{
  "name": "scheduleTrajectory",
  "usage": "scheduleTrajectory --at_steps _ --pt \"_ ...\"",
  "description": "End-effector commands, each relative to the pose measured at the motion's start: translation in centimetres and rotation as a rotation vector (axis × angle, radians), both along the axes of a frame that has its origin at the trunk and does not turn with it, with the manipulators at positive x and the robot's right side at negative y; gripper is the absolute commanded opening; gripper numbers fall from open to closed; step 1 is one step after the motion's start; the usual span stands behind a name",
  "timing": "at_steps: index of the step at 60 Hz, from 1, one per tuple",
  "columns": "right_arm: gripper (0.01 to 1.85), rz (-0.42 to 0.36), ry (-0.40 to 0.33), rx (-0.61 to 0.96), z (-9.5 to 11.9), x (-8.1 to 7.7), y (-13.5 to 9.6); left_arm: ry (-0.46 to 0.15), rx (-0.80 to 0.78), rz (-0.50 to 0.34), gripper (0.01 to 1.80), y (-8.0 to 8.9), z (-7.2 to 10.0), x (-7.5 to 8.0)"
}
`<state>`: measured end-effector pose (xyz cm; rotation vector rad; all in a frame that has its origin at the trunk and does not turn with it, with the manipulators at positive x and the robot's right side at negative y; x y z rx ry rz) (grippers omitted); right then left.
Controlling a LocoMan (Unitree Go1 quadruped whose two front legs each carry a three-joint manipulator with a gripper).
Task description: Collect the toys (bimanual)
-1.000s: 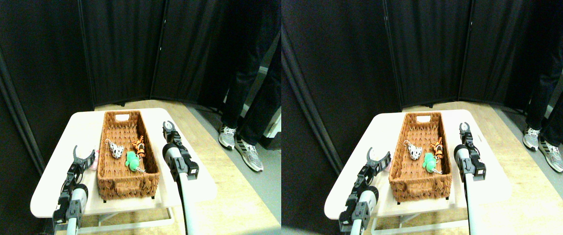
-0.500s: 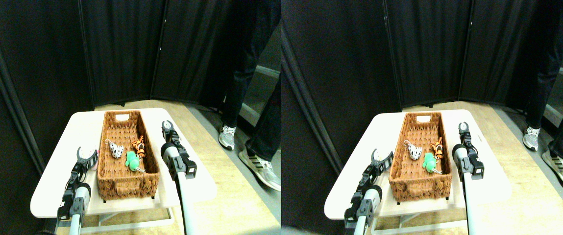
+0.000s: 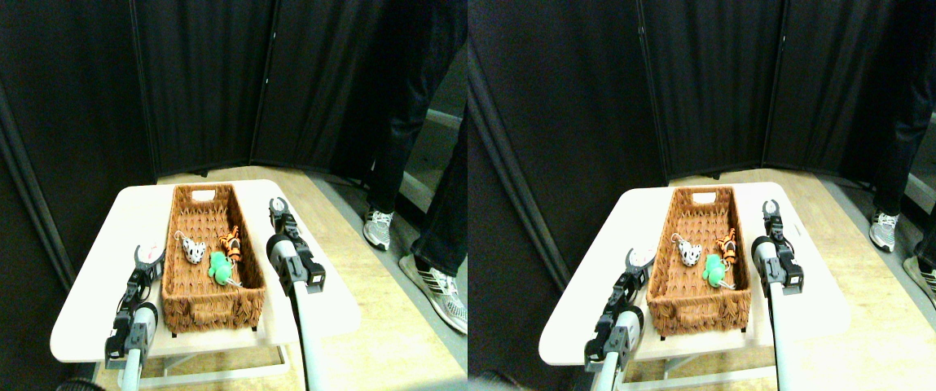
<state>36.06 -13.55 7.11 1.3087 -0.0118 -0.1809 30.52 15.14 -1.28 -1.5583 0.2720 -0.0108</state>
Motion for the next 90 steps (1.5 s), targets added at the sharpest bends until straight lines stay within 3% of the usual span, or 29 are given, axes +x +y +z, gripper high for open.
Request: scheduleTrajectory --at_steps 1,22,41,45,48,51,53,90 --pt "0.01 -0.009 -0.019 0.013 0.3 0.4 0.2 -0.03 0.014 -0.004 0.6 -0.1 0.3 0.2" --pt "0.01 0.007 -0.031 0.017 0.1 0.9 0.6 0.028 0.002 0.074 0.58 1.0 -1.5 1.8" --pt "0.01 0.015 -0.044 0.023 0.3 0.9 0.7 0.036 -0.006 0.126 0.45 1.6 -3.4 3.1" --pt "0.01 0.013 -0.044 0.026 0.3 1.0 0.7 0.032 -0.008 0.133 0.38 1.5 -3.4 3.2" --pt "0.01 0.011 -0.045 0.027 0.2 1.0 0.7 0.025 -0.007 0.147 0.22 1.5 -3.4 3.2" --pt "0.01 0.013 -0.047 0.026 0.2 1.0 0.7 0.036 -0.012 0.217 0.03 1.3 -3.4 3.2" --pt "0.01 0.012 -0.047 0.025 0.2 1.0 0.7 0.035 -0.007 0.24 0.01 1.2 -3.3 3.2" --pt "0.01 -0.004 -0.052 0.03 0.1 0.9 0.4 -0.063 0.096 0.282 0.01 1.6 -1.5 2.3"
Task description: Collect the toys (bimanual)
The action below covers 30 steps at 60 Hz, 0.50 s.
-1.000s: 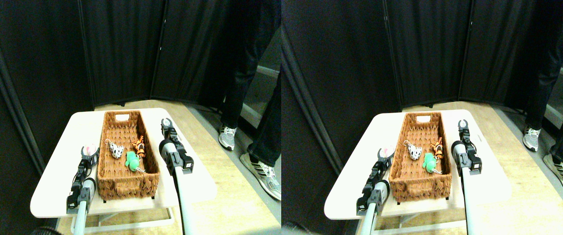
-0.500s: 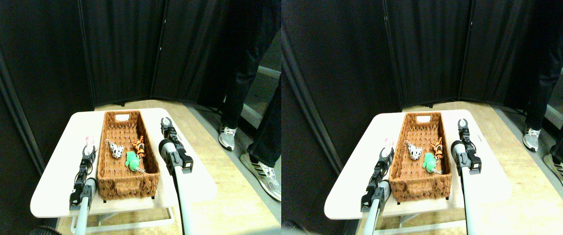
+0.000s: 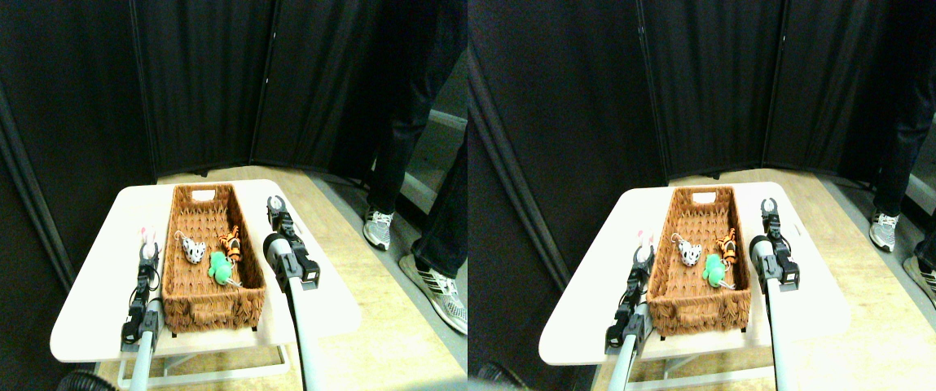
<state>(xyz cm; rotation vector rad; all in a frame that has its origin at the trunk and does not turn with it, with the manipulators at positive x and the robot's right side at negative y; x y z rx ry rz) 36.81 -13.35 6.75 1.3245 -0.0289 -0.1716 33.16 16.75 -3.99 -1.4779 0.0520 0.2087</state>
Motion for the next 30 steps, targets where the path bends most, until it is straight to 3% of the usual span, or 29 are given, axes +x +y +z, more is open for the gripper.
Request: scheduleTrajectory --at_steps 1,30 --pt "0.01 -0.001 -0.034 0.018 0.4 0.1 0.2 -0.065 -0.002 0.002 0.01 -0.1 1.4 -0.5" --pt "0.01 -0.008 -0.049 -0.007 0.4 -0.4 0.0 -0.144 0.075 -0.111 0.01 0.8 7.6 -1.3"
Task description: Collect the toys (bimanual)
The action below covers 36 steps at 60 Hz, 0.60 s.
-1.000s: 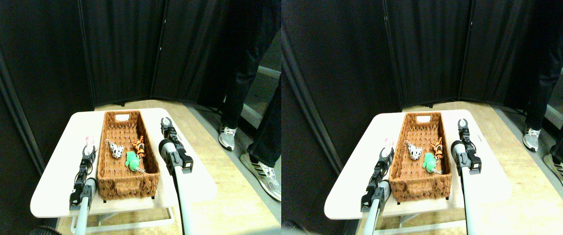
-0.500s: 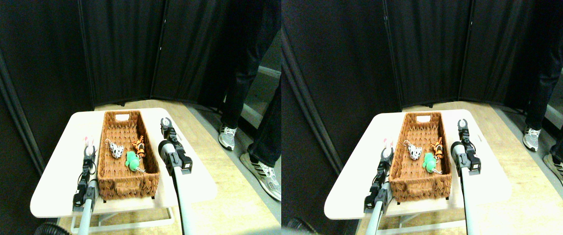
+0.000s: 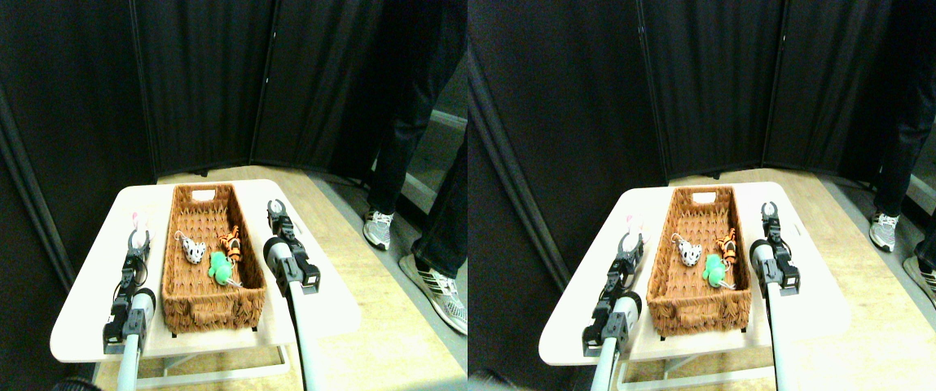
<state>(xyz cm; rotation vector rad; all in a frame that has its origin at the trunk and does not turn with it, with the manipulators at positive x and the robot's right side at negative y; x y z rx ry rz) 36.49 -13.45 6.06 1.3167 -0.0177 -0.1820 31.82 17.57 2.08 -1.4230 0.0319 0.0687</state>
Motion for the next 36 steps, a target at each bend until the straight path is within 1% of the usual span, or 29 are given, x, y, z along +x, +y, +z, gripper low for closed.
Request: scheduleTrajectory --at_steps 1,10,17,19,22,26,28,32,36 --pt "0.01 -0.006 -0.066 -0.001 1.1 -0.1 0.1 -0.048 0.013 -0.028 0.01 -0.1 1.8 0.0" --pt "0.01 -0.001 -0.068 0.012 1.1 -0.3 0.1 -0.055 0.02 -0.076 0.01 -0.8 3.1 0.1" --pt "0.01 -0.006 -0.065 0.01 1.2 -0.3 0.0 -0.056 0.043 -0.106 0.01 -1.8 4.8 0.1" --pt "0.01 -0.008 -0.065 0.016 1.2 -0.4 0.0 -0.055 0.029 -0.124 0.01 -2.1 5.3 0.1" --pt "0.01 -0.011 -0.062 0.016 1.3 -0.4 0.0 -0.047 0.022 -0.138 0.01 -2.3 5.8 0.1" --pt "0.01 -0.016 -0.068 0.015 1.3 -0.3 -0.1 -0.037 0.005 -0.174 0.01 -3.2 6.8 0.3" --pt "0.01 -0.015 -0.071 0.015 1.3 -0.3 -0.2 -0.037 0.006 -0.182 0.01 -3.4 6.9 0.3" --pt "0.01 -0.023 -0.077 0.006 1.3 -0.3 -0.2 -0.036 -0.017 -0.195 0.01 -4.7 7.7 0.5" --pt "0.01 -0.024 -0.078 0.011 1.4 -0.3 -0.3 -0.029 -0.039 -0.243 0.01 -6.0 8.1 0.6"
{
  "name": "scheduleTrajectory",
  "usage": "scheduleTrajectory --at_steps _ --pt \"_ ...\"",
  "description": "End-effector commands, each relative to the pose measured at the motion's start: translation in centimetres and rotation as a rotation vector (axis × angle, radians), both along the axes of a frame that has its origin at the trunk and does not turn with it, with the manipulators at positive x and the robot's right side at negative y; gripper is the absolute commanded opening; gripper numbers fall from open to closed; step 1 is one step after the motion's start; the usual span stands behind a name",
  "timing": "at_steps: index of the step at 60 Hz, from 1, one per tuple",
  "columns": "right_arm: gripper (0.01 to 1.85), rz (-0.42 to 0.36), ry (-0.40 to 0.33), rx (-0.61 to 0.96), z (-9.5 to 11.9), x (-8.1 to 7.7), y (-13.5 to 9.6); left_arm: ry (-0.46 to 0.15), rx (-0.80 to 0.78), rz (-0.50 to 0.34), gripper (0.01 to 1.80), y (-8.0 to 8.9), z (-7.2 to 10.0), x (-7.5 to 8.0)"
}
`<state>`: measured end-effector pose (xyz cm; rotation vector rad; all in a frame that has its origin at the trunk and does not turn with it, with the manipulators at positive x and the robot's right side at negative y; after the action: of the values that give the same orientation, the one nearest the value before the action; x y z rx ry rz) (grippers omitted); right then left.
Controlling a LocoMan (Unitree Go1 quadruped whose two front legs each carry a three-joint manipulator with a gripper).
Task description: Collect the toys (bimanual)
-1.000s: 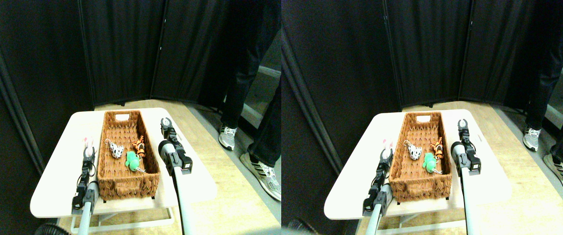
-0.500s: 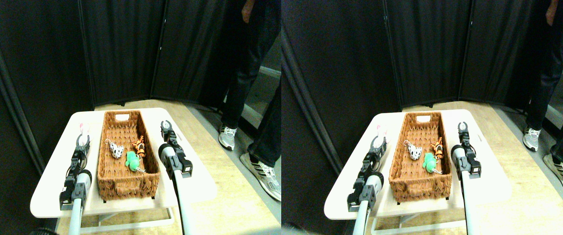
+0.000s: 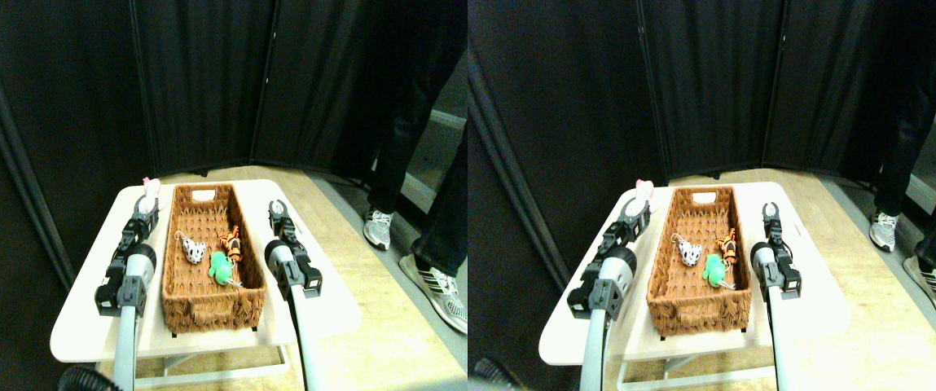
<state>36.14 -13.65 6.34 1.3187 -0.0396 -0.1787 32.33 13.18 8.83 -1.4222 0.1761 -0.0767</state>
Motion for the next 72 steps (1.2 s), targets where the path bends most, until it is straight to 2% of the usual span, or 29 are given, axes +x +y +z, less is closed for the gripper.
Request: scheduleTrajectory --at_steps 1,9,17,21,26,40,43,45,50,72 --pt "0.01 -0.015 -0.06 0.015 1.1 0.1 -0.2 -0.032 -0.044 -0.067 0.01 -2.0 1.5 0.2" --pt "0.01 -0.023 -0.062 0.02 1.1 0.1 -0.4 -0.018 -0.069 -0.102 0.01 -4.1 2.0 0.2" --pt "0.01 -0.022 -0.061 0.016 1.1 0.1 -0.7 0.015 -0.124 -0.142 0.01 -6.0 1.7 0.1" --pt "0.01 -0.028 -0.064 0.022 1.2 0.0 -0.7 0.015 -0.126 -0.141 0.01 -6.7 1.5 0.1" --pt "0.01 -0.025 -0.068 0.023 1.3 -0.1 -0.9 0.05 -0.144 -0.134 0.01 -7.6 0.9 -0.1" --pt "0.01 -0.027 -0.075 0.012 1.3 -0.2 -1.3 0.103 -0.167 -0.195 0.01 -7.7 -0.3 -0.1" --pt "0.01 -0.026 -0.074 0.018 1.3 -0.3 -1.3 0.104 -0.162 -0.196 0.21 -7.7 -0.3 -0.2" --pt "0.01 -0.025 -0.074 0.019 1.3 -0.3 -1.3 0.105 -0.161 -0.195 0.24 -7.7 -0.3 -0.2" --pt "0.01 -0.025 -0.076 0.017 1.2 -0.3 -1.4 0.091 -0.136 -0.195 0.46 -7.6 -0.2 -0.4" --pt "0.01 -0.036 -0.07 0.009 1.1 -0.5 -1.5 0.082 -0.088 -0.209 0.66 -6.9 0.0 -0.9"
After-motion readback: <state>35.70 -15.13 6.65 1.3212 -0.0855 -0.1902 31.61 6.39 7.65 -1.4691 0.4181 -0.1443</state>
